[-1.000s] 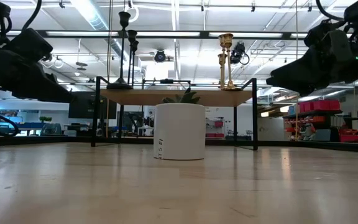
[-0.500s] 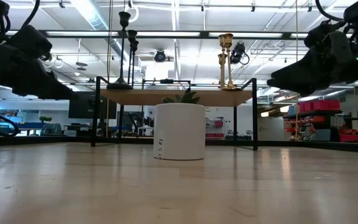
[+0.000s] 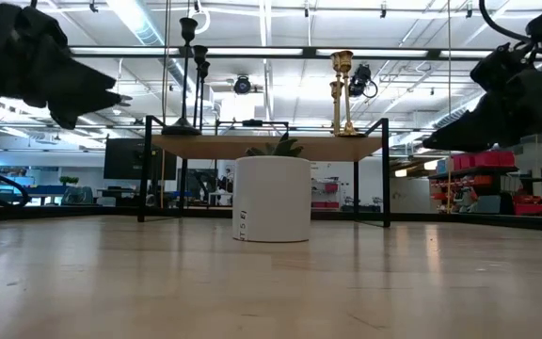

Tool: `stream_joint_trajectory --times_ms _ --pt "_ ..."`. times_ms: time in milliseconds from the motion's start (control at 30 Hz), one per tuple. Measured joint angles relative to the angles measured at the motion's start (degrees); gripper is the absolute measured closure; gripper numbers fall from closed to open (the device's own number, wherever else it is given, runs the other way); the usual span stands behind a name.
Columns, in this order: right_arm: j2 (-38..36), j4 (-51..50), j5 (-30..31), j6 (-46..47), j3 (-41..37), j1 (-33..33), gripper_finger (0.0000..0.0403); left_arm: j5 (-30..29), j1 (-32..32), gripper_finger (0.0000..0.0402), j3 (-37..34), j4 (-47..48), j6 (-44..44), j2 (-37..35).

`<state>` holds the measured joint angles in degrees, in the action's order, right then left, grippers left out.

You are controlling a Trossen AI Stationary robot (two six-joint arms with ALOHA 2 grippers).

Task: Pick & Place candle stick holders
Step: Return to Home Position

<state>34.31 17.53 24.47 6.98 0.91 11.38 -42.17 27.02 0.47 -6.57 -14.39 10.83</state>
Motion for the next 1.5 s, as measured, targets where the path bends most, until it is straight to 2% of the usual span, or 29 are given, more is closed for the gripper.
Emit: stream_joint_trajectory --times_ms 400,767,967,1233,1500 --pt "-18.2 -11.0 0.0 0.0 0.0 0.0 0.0227 0.0 -3.9 0.0214 0.0 0.1 0.0 -10.7" --pt "-34.4 -13.6 0.1 0.0 0.0 -4.4 0.0227 0.0 -6.6 0.0214 0.0 0.0 0.0 -10.7" --pt "-34.3 -8.3 0.3 0.0 0.0 -6.9 0.0227 0.5 -12.6 0.0214 -0.1 0.1 0.0 -10.7" --pt "-33.5 -7.6 0.0 0.0 0.0 -7.1 0.0227 0.4 -21.9 0.0214 -0.1 -0.1 0.0 -10.7" --pt "-33.5 -7.7 0.0 0.0 0.0 -7.1 0.0227 0.4 -23.9 0.0214 -0.1 0.0 0.0 -10.4"
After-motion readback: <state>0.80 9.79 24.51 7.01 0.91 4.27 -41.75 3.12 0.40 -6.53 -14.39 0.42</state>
